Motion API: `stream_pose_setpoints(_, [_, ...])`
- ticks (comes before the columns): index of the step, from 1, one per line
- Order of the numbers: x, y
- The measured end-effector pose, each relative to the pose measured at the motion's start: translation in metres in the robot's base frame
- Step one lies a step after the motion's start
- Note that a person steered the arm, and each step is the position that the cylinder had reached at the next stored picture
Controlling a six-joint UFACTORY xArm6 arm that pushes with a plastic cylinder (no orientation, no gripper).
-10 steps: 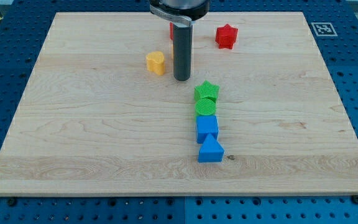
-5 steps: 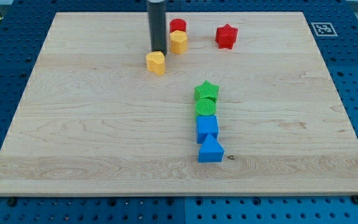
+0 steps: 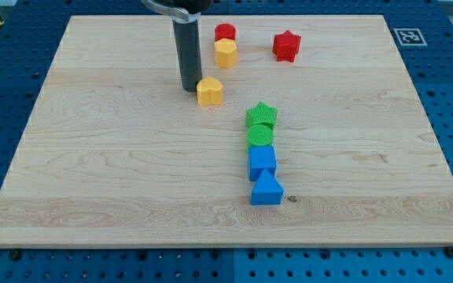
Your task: Push the yellow heart to the cneter
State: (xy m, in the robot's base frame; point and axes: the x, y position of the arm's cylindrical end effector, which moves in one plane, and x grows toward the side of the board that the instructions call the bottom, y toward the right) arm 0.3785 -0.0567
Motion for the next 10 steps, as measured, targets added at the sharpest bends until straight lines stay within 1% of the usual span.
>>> stream_pose_setpoints(1, [0.003, 0.026])
stream_pose_setpoints(5, [-0.005, 0.049])
stream_pose_setpoints(6, [0.001, 0.053])
stream_pose_setpoints(7, [0.018, 0.049])
stream_pose_setpoints(9, [0.036, 0.042])
stream_pose_setpoints(10, [0.034, 0.042])
